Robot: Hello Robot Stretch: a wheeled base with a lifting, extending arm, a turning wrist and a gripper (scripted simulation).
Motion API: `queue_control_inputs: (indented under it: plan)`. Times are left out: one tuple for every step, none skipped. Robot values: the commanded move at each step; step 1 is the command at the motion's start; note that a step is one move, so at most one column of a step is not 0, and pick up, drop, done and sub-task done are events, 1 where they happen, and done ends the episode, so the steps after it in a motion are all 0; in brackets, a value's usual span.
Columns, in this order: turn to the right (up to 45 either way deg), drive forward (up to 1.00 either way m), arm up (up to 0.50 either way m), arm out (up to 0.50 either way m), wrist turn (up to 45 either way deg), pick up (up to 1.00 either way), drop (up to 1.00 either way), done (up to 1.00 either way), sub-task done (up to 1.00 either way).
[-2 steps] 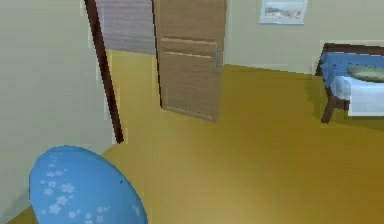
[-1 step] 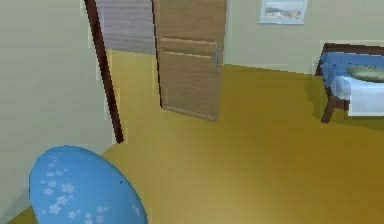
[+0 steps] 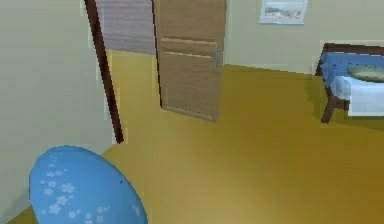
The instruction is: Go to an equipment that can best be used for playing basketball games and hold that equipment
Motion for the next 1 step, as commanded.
queue_control_inputs:
  plan:
    - [0.0,0.0,0.0,0.0,0.0,0.0,0.0,1.0,0.0]
